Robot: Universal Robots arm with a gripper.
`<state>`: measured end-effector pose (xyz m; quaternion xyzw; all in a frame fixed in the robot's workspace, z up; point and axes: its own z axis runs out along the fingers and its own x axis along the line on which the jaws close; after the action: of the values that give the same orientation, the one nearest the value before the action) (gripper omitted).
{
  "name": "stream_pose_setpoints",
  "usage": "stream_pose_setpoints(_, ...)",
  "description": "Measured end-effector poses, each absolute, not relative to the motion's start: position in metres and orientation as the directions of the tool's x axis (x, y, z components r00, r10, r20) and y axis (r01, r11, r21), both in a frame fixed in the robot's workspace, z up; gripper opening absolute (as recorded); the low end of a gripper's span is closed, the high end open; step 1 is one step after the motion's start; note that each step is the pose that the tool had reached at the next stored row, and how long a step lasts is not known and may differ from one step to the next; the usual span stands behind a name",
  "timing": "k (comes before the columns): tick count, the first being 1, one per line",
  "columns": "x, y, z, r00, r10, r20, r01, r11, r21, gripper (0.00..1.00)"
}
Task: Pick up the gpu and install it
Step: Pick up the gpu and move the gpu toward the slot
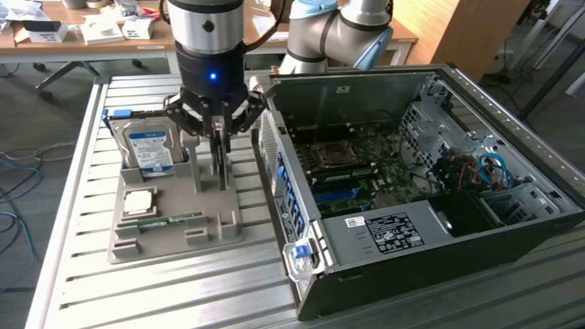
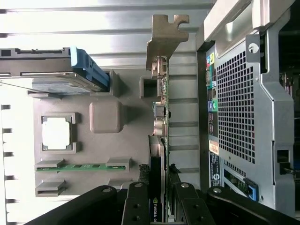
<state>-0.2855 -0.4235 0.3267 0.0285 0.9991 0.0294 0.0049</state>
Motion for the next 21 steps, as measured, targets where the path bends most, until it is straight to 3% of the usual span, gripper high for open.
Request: stream_pose_setpoints(21,-0.286,-0.424,0.396,-0.998,0.057,-0.016,0.055,0.996,0.066,0.26)
